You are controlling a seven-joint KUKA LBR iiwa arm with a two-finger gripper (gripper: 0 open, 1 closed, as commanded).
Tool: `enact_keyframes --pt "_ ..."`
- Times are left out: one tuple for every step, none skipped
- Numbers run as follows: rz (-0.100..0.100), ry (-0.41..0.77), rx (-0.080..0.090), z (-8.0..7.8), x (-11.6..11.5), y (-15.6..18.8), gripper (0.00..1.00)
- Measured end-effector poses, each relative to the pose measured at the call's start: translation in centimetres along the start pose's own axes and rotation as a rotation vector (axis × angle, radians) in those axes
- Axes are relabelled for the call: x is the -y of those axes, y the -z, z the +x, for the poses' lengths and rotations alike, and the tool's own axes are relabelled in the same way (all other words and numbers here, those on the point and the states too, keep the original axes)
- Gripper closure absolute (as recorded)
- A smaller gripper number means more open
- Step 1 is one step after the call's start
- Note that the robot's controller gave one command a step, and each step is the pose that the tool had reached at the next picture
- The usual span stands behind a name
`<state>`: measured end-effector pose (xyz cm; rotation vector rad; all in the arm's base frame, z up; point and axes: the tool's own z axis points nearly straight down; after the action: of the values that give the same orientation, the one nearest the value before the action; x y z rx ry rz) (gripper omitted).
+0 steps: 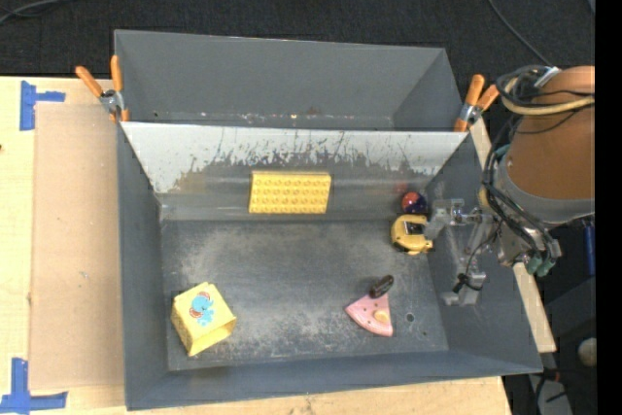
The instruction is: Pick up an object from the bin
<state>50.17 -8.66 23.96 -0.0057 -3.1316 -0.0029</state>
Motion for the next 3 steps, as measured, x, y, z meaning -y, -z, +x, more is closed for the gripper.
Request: enact_keyframes --pt "0.001 0.004 0.008 -0.2 -0.1 0.4 0.0" --pt "0.0 -0.091 0.011 1.1 -1.8 -7.6 0.0" --pt "0.001 -0.098 0.012 2.7 -3.6 -9.2 0.0"
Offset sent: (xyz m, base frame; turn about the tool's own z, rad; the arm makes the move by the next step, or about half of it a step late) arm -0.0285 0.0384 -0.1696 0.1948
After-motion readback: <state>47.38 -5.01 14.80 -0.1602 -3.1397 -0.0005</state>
